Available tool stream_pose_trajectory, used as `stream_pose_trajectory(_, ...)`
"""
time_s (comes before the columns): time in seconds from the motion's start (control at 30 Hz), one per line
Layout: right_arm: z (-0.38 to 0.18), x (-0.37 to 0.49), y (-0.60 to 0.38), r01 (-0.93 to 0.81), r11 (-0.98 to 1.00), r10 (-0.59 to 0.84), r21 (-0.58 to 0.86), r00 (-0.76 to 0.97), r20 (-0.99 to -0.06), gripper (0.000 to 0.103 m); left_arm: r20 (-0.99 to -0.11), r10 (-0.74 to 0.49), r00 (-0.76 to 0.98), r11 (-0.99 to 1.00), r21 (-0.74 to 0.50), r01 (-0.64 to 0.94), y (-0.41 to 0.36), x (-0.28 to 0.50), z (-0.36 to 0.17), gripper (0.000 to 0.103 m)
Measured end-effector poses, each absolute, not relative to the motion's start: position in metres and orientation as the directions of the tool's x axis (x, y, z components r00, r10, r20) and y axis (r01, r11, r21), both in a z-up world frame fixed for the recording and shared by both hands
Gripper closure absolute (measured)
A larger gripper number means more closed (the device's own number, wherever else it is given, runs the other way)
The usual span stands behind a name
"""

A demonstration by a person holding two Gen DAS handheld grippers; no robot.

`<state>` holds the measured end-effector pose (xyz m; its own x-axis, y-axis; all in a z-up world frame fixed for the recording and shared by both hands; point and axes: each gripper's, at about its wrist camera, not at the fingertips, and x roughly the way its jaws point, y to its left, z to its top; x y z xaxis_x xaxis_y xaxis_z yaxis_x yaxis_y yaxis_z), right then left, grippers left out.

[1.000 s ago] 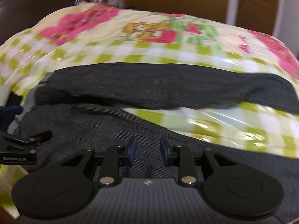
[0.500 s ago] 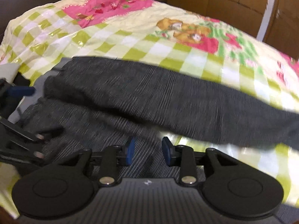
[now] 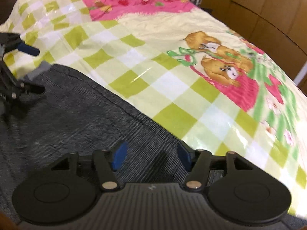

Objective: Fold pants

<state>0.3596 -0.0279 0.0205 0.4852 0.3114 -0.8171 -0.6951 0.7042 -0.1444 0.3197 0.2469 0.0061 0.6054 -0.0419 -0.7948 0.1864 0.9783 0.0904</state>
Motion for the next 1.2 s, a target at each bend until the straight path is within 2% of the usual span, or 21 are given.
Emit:
stream_pose_trajectory(0.07, 0.011, 0.368, -0.026, -0.714, 0.686, 0.302, -0.144, 0.459, -0.836, 0.044, -0.806, -0.044, 0.591, 0.979, 0.083, 0.186, 0.252, 0.327, 0.001, 0.0)
stream_pose_trajectory(0.13, 0.005, 0.372, -0.026, -0.723, 0.672, 0.301, -0.158, 0.462, -0.834, 0.037, -0.805, -0.036, 0.592, 0.977, 0.096, 0.189, 0.252, 0.333, -0.003, 0.0)
stream_pose_trajectory(0.2, 0.002, 0.375, -0.028, -0.72, 0.677, 0.308, -0.15, 0.463, -0.831, 0.036, -0.81, -0.054, 0.584, 0.977, 0.078, 0.199, 0.252, 0.341, -0.005, 0.0)
stream_pose_trajectory(0.5, -0.001, 0.39, -0.021, -0.742, 0.661, 0.308, -0.117, 0.409, -0.859, 0.037, -0.866, -0.058, 0.497, 0.984, 0.035, 0.175, 0.275, 0.355, -0.015, 0.0)
stream_pose_trajectory(0.53, -0.002, 0.39, -0.022, -0.741, 0.664, 0.316, -0.102, 0.401, -0.86, 0.04, -0.867, -0.066, 0.494, 0.984, 0.026, 0.178, 0.277, 0.353, -0.016, 0.0)
stream_pose_trajectory(0.6, -0.002, 0.388, -0.023, -0.75, 0.658, 0.346, -0.065, 0.378, -0.859, 0.062, -0.865, -0.08, 0.495, 0.983, 0.015, 0.185, 0.279, 0.351, -0.016, 0.001)
stream_pose_trajectory(0.67, -0.001, 0.383, -0.018, -0.756, 0.648, 0.339, -0.091, 0.394, -0.855, 0.076, -0.863, -0.068, 0.5, 0.982, 0.03, 0.186, 0.278, 0.351, -0.015, 0.007)
stream_pose_trajectory(0.73, 0.001, 0.381, -0.013, -0.748, 0.651, 0.315, -0.127, 0.419, -0.852, 0.096, -0.857, -0.051, 0.513, 0.983, 0.049, 0.178, 0.278, 0.35, -0.012, 0.02)
stream_pose_trajectory(0.83, 0.006, 0.38, -0.012, -0.743, 0.658, 0.32, -0.123, 0.423, -0.848, 0.103, -0.842, -0.038, 0.538, 0.979, 0.077, 0.189, 0.279, 0.344, -0.008, 0.031)
stream_pose_trajectory(1.0, 0.015, 0.375, -0.01, -0.753, 0.643, 0.342, -0.141, 0.448, -0.826, 0.1, -0.83, -0.036, 0.557, 0.975, 0.092, 0.201, 0.278, 0.34, -0.006, 0.034)
stream_pose_trajectory(1.07, 0.014, 0.38, -0.007, -0.743, 0.651, 0.326, -0.154, 0.457, -0.827, 0.084, -0.827, -0.054, 0.559, 0.978, 0.07, 0.198, 0.283, 0.34, -0.006, 0.032)
stream_pose_trajectory(1.1, 0.013, 0.382, -0.006, -0.744, 0.648, 0.33, -0.163, 0.468, -0.82, 0.069, -0.83, -0.07, 0.553, 0.977, 0.054, 0.205, 0.286, 0.34, -0.006, 0.031)
stream_pose_trajectory(1.13, 0.01, 0.383, -0.004, -0.758, 0.631, 0.338, -0.168, 0.463, -0.819, 0.06, -0.829, -0.08, 0.554, 0.978, 0.042, 0.205, 0.289, 0.341, -0.007, 0.027)
stream_pose_trajectory(1.17, 0.006, 0.385, -0.002, -0.775, 0.609, 0.333, -0.167, 0.441, -0.834, 0.059, -0.83, -0.094, 0.549, 0.979, 0.024, 0.203, 0.292, 0.342, -0.007, 0.026)
stream_pose_trajectory(1.2, 0.002, 0.387, 0.0, -0.782, 0.601, 0.329, -0.167, 0.433, -0.839, 0.058, -0.837, -0.11, 0.536, 0.979, 0.002, 0.205, 0.294, 0.343, -0.009, 0.019)
